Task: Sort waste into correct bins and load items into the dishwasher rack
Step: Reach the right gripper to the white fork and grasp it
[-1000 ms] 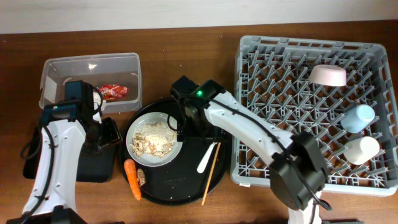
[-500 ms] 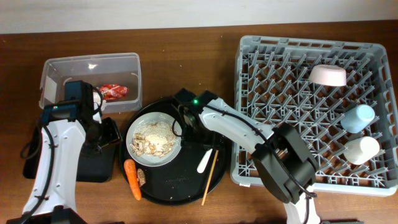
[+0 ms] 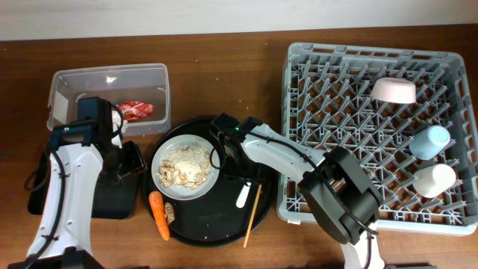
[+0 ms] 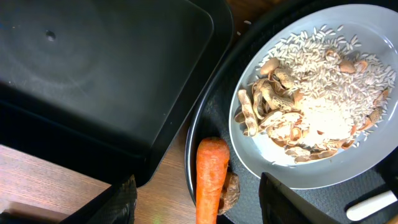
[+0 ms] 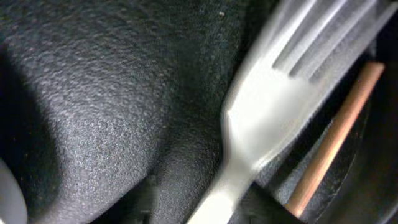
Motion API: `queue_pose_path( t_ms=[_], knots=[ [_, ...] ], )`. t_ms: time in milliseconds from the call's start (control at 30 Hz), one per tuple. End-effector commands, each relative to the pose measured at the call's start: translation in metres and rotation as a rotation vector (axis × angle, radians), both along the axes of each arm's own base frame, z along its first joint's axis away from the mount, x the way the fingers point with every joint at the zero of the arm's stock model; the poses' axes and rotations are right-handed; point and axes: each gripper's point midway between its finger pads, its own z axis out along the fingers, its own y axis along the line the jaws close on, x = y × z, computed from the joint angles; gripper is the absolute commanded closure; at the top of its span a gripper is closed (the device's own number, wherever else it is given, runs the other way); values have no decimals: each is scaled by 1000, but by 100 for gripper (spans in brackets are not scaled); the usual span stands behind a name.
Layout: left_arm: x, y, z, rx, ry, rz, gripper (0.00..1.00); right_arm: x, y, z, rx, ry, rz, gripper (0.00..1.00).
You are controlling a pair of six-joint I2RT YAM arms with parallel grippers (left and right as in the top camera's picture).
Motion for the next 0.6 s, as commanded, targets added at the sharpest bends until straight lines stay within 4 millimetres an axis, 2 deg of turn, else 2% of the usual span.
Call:
queue_pose_path(
  t_ms=[0, 100, 167, 433, 567],
  knots=[
    [-1, 2, 3, 8, -8, 6, 37, -1, -2, -4, -4, 1, -6, 63],
    [-1, 2, 3, 8, -8, 6, 38, 1, 0, -4, 1, -5, -6, 65],
    [-1, 2, 3, 8, -8, 6, 38, 2, 0, -4, 4, -8, -6, 73],
    [-1, 2, 3, 8, -8, 6, 37, 3, 0, -3, 9, -13, 2, 94],
    [-1, 2, 3, 8, -8, 6, 38, 8, -1, 4, 22, -28, -3, 96]
  ],
)
